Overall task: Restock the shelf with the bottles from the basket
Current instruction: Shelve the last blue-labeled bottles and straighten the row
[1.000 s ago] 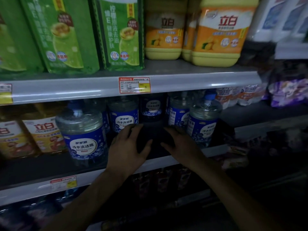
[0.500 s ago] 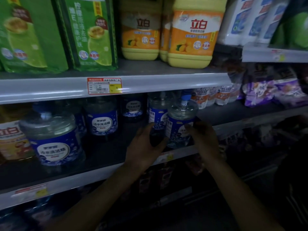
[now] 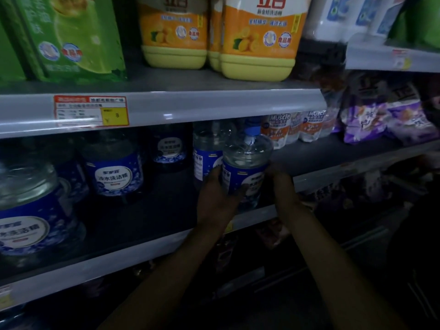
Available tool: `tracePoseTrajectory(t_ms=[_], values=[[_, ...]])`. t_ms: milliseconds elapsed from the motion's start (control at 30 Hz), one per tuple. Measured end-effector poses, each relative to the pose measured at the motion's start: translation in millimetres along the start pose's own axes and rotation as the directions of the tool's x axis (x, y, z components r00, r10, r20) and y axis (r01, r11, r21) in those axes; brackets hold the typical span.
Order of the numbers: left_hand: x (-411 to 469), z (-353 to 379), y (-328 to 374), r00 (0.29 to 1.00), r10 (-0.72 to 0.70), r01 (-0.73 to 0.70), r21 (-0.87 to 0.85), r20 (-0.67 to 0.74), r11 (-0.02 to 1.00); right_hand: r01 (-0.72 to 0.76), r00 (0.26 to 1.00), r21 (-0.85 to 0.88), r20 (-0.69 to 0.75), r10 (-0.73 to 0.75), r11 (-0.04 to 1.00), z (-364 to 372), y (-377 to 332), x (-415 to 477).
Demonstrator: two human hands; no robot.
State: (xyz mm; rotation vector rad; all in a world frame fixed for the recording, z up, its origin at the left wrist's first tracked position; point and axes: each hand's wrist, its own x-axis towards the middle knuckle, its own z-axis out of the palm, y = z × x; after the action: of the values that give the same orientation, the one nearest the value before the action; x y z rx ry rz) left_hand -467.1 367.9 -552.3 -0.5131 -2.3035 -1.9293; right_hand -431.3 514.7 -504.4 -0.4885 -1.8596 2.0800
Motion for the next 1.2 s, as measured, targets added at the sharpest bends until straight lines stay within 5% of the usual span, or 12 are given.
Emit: tracePoseTrajectory(t_ms=[333,600,867,1200], values=[[15.3,-8.4,8.4,0.993,-0.041,0.054,-0.111,0.113,0.992,0.101,0.96,-0.145,0.272,-0.058,0.984,-16.6,13.8,29.5],[3.4,-24.1,22.1,0.986,-0.015,0.041,-0.156,0.167,0.987,0.303,0.947,-0.22,0.175,-0.268,0.927,-11.4,23.9,3.7],[-37.4,-62.6,23.9,0.978,0.112,-0.127,0.074,0.175,0.989,0.403,0.908,-0.371,0.048,-0.416,0.837,19.6,35.9,-61.8],[-50.8,-146.2,17.1,0.986,0.165,-0.163,0.21,0.01,0.964,0.499,0.867,-0.321,0.178,-0.466,0.805,95.0,40.2,-79.7]])
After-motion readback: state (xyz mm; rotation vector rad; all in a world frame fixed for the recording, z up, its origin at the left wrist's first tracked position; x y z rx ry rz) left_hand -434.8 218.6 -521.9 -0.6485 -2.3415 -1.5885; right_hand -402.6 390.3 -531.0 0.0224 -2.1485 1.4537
